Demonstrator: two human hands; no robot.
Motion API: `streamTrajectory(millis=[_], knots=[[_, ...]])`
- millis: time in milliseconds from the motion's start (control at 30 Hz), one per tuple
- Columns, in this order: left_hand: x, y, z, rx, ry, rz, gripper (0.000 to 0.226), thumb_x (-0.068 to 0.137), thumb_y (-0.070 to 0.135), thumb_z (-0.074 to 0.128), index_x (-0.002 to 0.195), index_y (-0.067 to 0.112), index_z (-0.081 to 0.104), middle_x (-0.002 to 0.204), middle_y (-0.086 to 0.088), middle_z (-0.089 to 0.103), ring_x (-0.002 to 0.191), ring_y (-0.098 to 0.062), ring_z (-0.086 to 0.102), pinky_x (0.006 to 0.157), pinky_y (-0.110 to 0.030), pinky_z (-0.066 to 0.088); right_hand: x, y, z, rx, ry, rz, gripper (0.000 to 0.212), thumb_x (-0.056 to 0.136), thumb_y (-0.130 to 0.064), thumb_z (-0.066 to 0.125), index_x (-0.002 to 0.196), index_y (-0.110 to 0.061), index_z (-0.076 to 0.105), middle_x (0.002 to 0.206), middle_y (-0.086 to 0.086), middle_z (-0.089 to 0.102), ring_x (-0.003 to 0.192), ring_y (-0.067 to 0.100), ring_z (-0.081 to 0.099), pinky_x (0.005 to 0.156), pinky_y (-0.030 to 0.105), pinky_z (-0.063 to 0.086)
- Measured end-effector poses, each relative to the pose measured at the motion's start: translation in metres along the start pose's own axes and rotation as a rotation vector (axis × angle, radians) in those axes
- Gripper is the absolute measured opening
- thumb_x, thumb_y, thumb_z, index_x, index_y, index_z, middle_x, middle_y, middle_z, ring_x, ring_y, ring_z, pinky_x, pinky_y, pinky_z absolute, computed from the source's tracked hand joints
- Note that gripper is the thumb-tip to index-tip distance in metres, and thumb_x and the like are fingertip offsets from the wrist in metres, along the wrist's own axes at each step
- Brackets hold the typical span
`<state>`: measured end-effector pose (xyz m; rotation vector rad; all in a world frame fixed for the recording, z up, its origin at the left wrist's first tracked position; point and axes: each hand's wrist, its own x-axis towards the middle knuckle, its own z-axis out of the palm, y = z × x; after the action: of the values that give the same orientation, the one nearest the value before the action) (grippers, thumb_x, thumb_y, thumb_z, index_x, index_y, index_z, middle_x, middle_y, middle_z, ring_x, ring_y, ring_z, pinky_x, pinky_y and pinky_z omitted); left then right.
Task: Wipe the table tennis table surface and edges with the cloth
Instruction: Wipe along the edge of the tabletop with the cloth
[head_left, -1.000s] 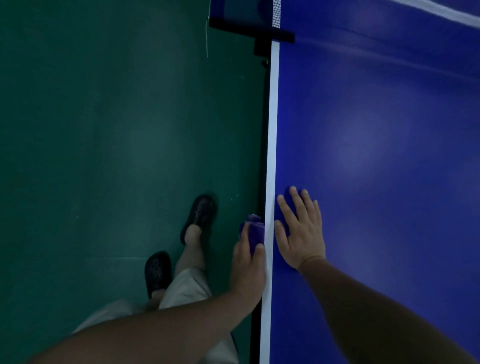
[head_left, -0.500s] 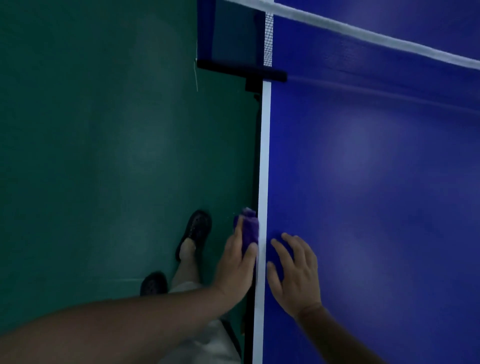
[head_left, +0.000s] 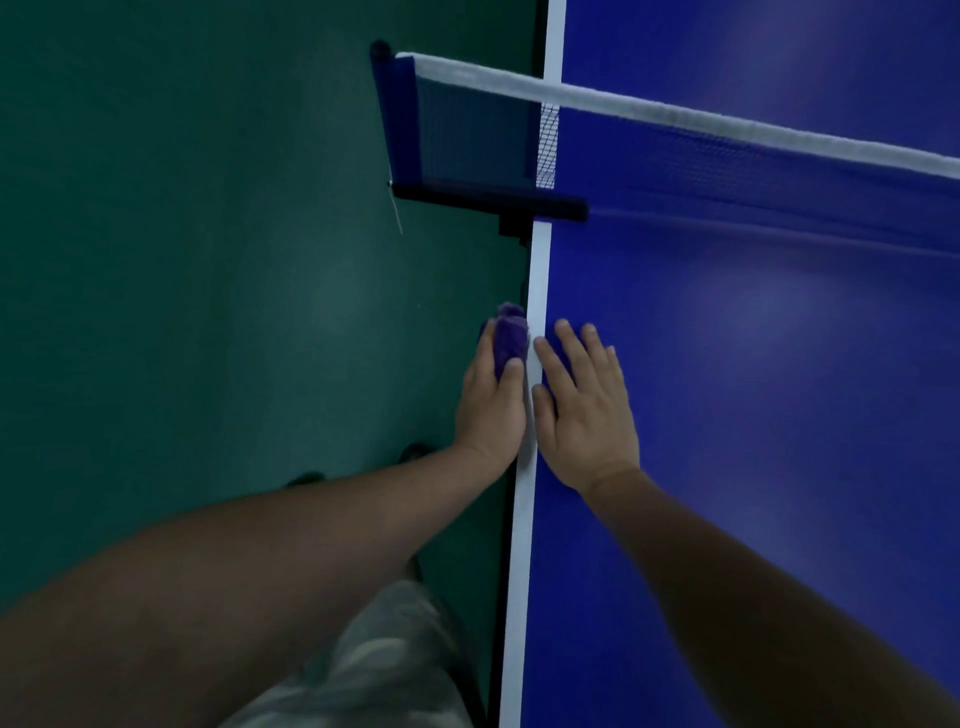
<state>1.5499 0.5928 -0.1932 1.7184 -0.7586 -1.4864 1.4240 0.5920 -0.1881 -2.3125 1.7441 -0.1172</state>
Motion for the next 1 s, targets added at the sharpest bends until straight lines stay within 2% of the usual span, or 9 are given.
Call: streamTrajectory(millis=[67,133,267,433,600,667,733,933,1000], knots=[[-0.003,-0.003,0.002,0.020,0.015,0.014,0.059,0.094,0.042,0.035,0.153,0.044,0.029,0.149,0.009,0.047,0.125,-0.006,0.052,0.100,-0.028,0.043,-0.001,0.000,-0.001,0.003,-0.002,-0.003,0.051,0.105,-0.035,0.035,0.153,-0.018,0.039,0.164,0.006,0.026,0.154,0.025,0.012,0.126,0.045,0.009],[-0.022,-0.015,0.000,0.003,0.014,0.018,0.057,0.096,0.041,0.036,0.152,0.046,0.029,0.149,0.014,0.046,0.128,0.003,0.048,0.100,-0.023,0.040,0.001,-0.001,-0.002,0.006,-0.002,-0.003,0.052,0.104,-0.035,0.034,0.153,-0.018,0.040,0.164,0.006,0.026,0.154,0.026,0.013,0.126,0.046,0.010],[-0.065,-0.041,-0.009,-0.051,-0.051,-0.096,0.061,0.094,0.042,0.039,0.154,0.043,0.030,0.151,0.012,0.045,0.135,0.000,0.044,0.114,-0.037,0.038,0.000,-0.003,-0.002,0.011,0.002,-0.003,0.052,0.103,-0.035,0.035,0.153,-0.018,0.040,0.164,0.005,0.027,0.155,0.025,0.012,0.125,0.047,0.012],[-0.036,-0.016,-0.006,-0.094,-0.040,-0.131,0.053,0.100,0.029,0.042,0.151,0.039,0.038,0.146,0.014,0.050,0.131,0.000,0.048,0.114,-0.037,0.039,0.000,0.000,0.000,0.009,0.016,0.003,0.052,0.103,-0.035,0.038,0.152,-0.019,0.042,0.164,0.005,0.027,0.154,0.025,0.013,0.125,0.047,0.014],[0.059,0.045,0.004,-0.032,-0.017,-0.025,0.057,0.092,0.037,0.040,0.149,0.037,0.040,0.130,0.010,0.056,0.101,0.010,0.056,0.087,-0.018,0.043,-0.001,0.000,0.001,0.000,0.010,0.002,0.051,0.103,-0.034,0.037,0.152,-0.020,0.041,0.164,0.004,0.027,0.154,0.024,0.013,0.125,0.046,0.013],[0.086,0.064,0.004,-0.008,-0.024,-0.011,0.062,0.090,0.039,0.039,0.151,0.035,0.037,0.130,0.006,0.055,0.102,-0.002,0.057,0.086,-0.020,0.039,0.000,-0.002,0.002,0.006,0.011,0.016,0.051,0.103,-0.034,0.037,0.153,-0.021,0.040,0.164,0.003,0.027,0.154,0.024,0.014,0.125,0.046,0.013],[0.092,0.066,-0.001,0.031,-0.073,0.000,0.061,0.093,0.040,0.041,0.153,0.036,0.033,0.133,0.003,0.055,0.106,-0.012,0.056,0.091,-0.025,0.038,0.000,-0.003,0.001,-0.008,0.002,0.020,0.051,0.103,-0.033,0.038,0.153,-0.022,0.038,0.164,0.003,0.027,0.154,0.025,0.015,0.125,0.046,0.013],[0.067,0.039,-0.059,0.187,-0.335,0.038,0.056,0.089,0.049,0.044,0.145,0.044,0.040,0.135,0.013,0.057,0.115,-0.009,0.057,0.092,-0.023,0.041,0.009,-0.031,-0.004,-0.008,0.010,0.172,0.048,0.102,-0.032,0.040,0.144,-0.013,0.052,0.159,0.008,0.037,0.151,0.030,0.024,0.120,0.053,0.023],[0.072,0.036,-0.089,0.229,-0.399,0.045,0.057,0.091,0.047,0.047,0.148,0.039,0.040,0.140,0.008,0.056,0.122,-0.012,0.055,0.100,-0.027,0.042,0.014,-0.052,-0.006,0.001,0.011,0.276,0.052,0.102,-0.036,0.039,0.145,-0.009,0.051,0.158,0.011,0.038,0.151,0.031,0.024,0.120,0.051,0.024]])
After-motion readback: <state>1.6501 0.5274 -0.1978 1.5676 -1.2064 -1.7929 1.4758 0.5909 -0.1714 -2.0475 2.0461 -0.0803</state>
